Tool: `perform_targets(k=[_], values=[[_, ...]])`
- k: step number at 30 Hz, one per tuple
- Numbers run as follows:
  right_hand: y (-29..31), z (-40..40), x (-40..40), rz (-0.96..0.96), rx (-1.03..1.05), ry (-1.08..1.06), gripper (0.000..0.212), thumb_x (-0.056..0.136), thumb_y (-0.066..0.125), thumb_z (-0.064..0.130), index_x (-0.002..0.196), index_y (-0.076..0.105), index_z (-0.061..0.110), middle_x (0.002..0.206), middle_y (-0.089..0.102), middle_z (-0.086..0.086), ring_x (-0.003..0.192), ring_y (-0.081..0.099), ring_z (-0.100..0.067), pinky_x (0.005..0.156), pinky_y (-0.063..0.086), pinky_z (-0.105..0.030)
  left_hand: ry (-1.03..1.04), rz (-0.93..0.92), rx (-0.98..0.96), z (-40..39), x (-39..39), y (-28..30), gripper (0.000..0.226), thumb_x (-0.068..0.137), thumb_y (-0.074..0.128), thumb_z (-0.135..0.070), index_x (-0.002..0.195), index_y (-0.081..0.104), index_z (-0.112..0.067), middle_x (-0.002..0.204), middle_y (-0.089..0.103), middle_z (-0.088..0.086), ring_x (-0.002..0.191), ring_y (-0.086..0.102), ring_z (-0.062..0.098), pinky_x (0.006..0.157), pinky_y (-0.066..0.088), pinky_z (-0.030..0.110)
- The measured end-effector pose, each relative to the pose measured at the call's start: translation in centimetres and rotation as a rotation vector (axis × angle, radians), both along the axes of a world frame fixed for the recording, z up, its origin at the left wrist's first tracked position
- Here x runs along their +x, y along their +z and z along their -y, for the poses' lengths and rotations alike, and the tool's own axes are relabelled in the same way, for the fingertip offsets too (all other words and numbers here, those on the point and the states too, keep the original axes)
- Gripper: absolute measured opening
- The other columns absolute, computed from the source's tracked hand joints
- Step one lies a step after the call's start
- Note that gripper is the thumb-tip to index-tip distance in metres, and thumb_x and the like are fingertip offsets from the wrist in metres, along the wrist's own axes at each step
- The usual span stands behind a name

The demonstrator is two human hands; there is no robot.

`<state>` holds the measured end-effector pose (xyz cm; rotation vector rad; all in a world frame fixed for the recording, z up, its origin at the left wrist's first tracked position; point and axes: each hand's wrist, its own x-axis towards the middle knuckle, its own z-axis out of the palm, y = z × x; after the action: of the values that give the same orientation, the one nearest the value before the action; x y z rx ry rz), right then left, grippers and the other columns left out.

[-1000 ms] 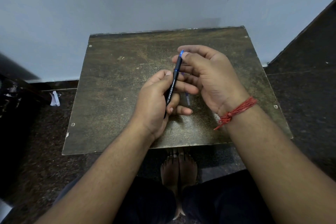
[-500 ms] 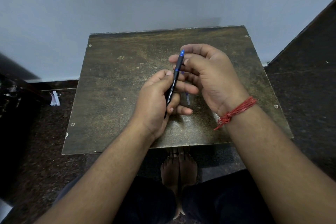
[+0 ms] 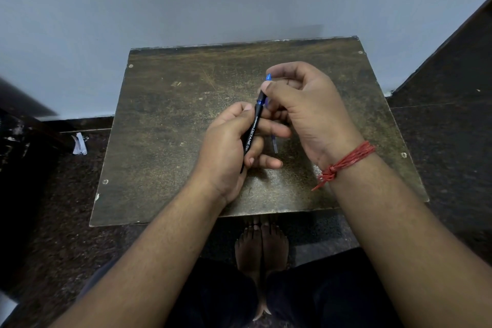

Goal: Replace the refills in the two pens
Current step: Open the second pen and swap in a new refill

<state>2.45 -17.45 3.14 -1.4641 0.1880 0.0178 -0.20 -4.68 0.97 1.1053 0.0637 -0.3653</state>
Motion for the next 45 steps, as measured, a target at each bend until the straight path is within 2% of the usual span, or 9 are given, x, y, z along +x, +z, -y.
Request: perform_targets(k=[4,8,12,16,23,36,38,41,45], values=[[0.1,0.0,0.1,-0.008,0.077,0.011,0.027,0.085,0.053,-0.005,0.109,0.06,0.006,0.091,0.078,-0.006,0.058,0.06,-0.011,0.051,0.05,-0.025,-0.004,-0.001,0.002,0.0,-0.1,0.1,0.023,0.106,0.036,-0.019,0.112,0.051,-0.003,0.078,0.074,0.016,0.034,0.03,0.007,0.041,0.05,0.026],[0.1,0.2,0.2,-0.026,0.097,0.001,0.026,0.087,0.054,-0.001,0.11,0.06,0.009,0.099,0.078,-0.006,0.058,0.06,-0.011,0.052,0.05,-0.026,-0.008,0.003,0.0,0.0,-0.1,0.0,0.022,0.106,0.036,-0.019,0.11,0.051,-0.003,0.078,0.074,0.016,0.034,0.029,0.007,0.041,0.049,0.026],[0.0,0.2,0.1,0.013,-0.036,-0.038,0.02,0.092,0.068,0.016,0.11,0.062,0.009,0.08,0.068,0.002,0.057,0.06,-0.008,0.051,0.049,-0.024,-0.01,0.006,0.004,-0.1,0.0,-0.1,0.023,0.105,0.037,-0.018,0.108,0.052,-0.002,0.079,0.074,0.016,0.034,0.03,0.007,0.042,0.05,0.027],[0.0,0.0,0.0,0.024,-0.046,-0.009,0.024,0.09,0.073,0.011,0.109,0.06,0.005,0.069,0.064,0.005,0.052,0.062,-0.008,0.043,0.046,-0.022,-0.007,0.003,-0.001,0.0,0.0,-0.2,0.026,0.105,0.037,-0.019,0.115,0.051,0.001,0.079,0.074,0.016,0.034,0.029,0.006,0.041,0.05,0.026],[0.2,0.4,0.4,0.021,0.069,-0.111,0.013,0.091,0.062,0.004,0.103,0.062,0.009,0.085,0.076,-0.005,0.05,0.05,-0.01,0.049,0.042,-0.023,-0.042,0.02,0.008,0.1,-0.1,-0.1,0.022,0.106,0.037,-0.018,0.105,0.054,-0.005,0.078,0.074,0.016,0.034,0.029,0.006,0.041,0.05,0.026],[0.3,2.3,1.2,0.135,0.243,-0.425,0.013,0.092,0.064,0.005,0.103,0.057,0.008,0.088,0.074,-0.009,0.047,0.046,-0.012,0.045,0.035,-0.023,-0.067,0.067,0.032,0.2,-0.1,-0.2,0.021,0.106,0.037,-0.019,0.105,0.055,-0.007,0.078,0.074,0.016,0.033,0.028,0.006,0.042,0.051,0.026],[0.3,3.0,1.3,0.16,0.172,-0.481,0.012,0.091,0.066,0.007,0.099,0.058,0.01,0.081,0.072,-0.005,0.052,0.052,-0.011,0.046,0.038,-0.023,-0.053,0.07,0.037,0.1,-0.1,-0.2,0.021,0.106,0.038,-0.018,0.106,0.055,-0.006,0.079,0.074,0.017,0.033,0.028,0.006,0.042,0.051,0.027],[0.2,4.6,1.5,0.191,-0.112,-0.52,0.011,0.088,0.07,0.012,0.09,0.06,0.015,0.07,0.063,0.006,0.058,0.058,-0.003,0.055,0.046,-0.022,-0.015,0.066,0.046,-0.1,0.0,-0.2,0.023,0.106,0.038,-0.019,0.107,0.056,-0.004,0.081,0.074,0.019,0.034,0.029,0.007,0.043,0.051,0.027],[-0.9,5.3,1.5,0.115,-0.605,-0.34,0.011,0.086,0.071,0.027,0.086,0.06,0.024,0.074,0.061,0.007,0.066,0.06,-0.007,0.064,0.049,-0.021,0.036,0.062,0.048,-0.2,0.2,-0.1,0.022,0.106,0.038,-0.017,0.105,0.056,-0.005,0.08,0.073,0.019,0.033,0.028,0.008,0.042,0.051,0.027]])
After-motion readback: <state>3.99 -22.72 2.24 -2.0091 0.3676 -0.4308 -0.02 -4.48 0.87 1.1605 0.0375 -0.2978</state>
